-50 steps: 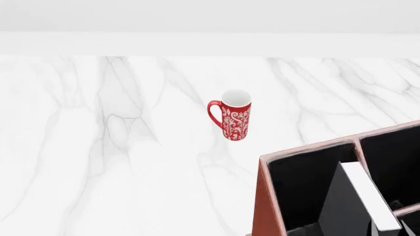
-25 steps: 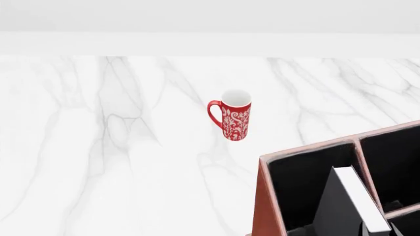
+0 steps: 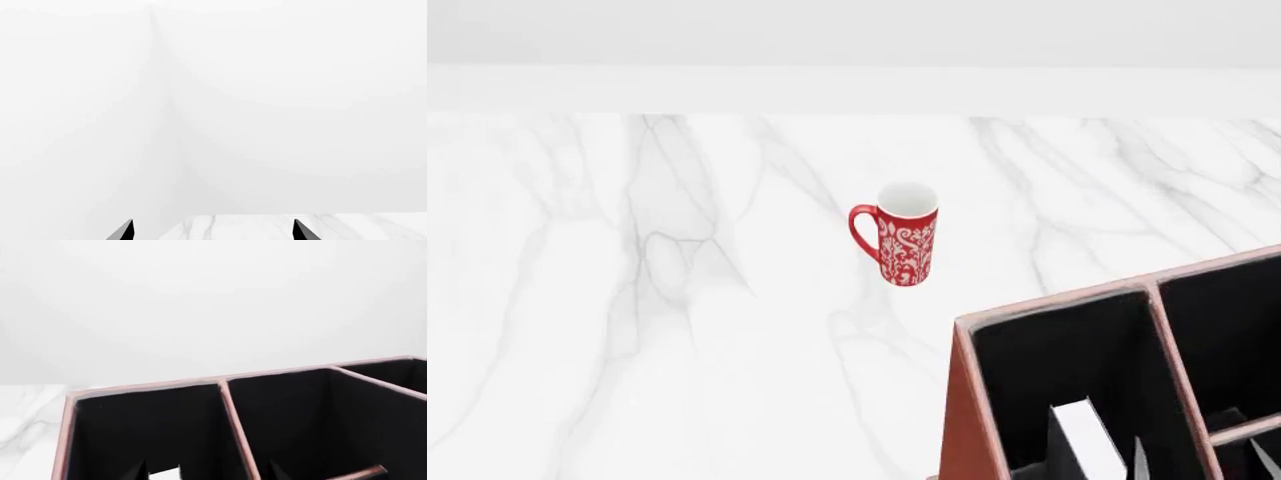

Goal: Pick up the book and place it in the left compartment of the caddy.

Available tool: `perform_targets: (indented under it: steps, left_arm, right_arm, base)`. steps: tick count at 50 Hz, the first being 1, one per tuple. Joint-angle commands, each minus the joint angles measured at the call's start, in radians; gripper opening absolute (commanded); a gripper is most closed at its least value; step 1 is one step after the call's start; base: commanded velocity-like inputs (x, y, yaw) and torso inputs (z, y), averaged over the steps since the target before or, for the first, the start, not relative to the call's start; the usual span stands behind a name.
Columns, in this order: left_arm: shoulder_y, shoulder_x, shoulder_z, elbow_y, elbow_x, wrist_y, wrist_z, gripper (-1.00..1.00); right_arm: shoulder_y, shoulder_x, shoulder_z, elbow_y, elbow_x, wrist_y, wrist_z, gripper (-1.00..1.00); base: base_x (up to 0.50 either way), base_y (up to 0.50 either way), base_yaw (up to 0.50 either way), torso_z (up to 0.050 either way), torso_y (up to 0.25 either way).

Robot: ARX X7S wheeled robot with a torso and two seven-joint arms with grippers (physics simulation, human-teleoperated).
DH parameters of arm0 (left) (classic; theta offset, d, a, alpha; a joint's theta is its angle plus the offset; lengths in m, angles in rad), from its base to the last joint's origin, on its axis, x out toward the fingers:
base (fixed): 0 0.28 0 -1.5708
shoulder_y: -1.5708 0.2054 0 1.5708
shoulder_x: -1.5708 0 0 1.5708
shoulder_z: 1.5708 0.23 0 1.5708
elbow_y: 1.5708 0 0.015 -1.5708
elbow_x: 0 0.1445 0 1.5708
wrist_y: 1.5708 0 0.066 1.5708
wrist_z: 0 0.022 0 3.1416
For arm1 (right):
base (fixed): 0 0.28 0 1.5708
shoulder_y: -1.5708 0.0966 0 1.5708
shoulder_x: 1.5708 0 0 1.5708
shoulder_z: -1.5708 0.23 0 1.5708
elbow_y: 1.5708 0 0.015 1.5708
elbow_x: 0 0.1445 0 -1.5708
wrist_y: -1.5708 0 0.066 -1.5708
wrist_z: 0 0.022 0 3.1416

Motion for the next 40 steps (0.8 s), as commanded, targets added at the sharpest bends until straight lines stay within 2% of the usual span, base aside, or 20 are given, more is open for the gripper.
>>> perform_targets:
  steps: [1,21,40]
  left_arm:
    - [0.0,0.016,-0.018,0.0,0.001,0.012,0.041,1.0]
    - [0.003,0.024,-0.026,0.0,0.005,0.02,0.051,1.0]
    - [0.003,0.029,-0.028,0.002,0.007,0.02,0.055,1.0]
  right_arm:
    - [0.006,-0.016,0.025,0.004,-0.034,-0.003,-0.019,1.0]
    - [-0.001,-0.016,0.031,0.001,-0.031,-0.006,-0.024,1.0]
    - [-0.055,0.049,0.071,-0.103,-0.037,-0.051,0.025,1.0]
  base:
    - [0.0,0.0,0.0,0.0,0.0]
    - [0.0,0.0,0.0,0.0,0.0]
    - [0.0,0.0,0.0,0.0,0.0]
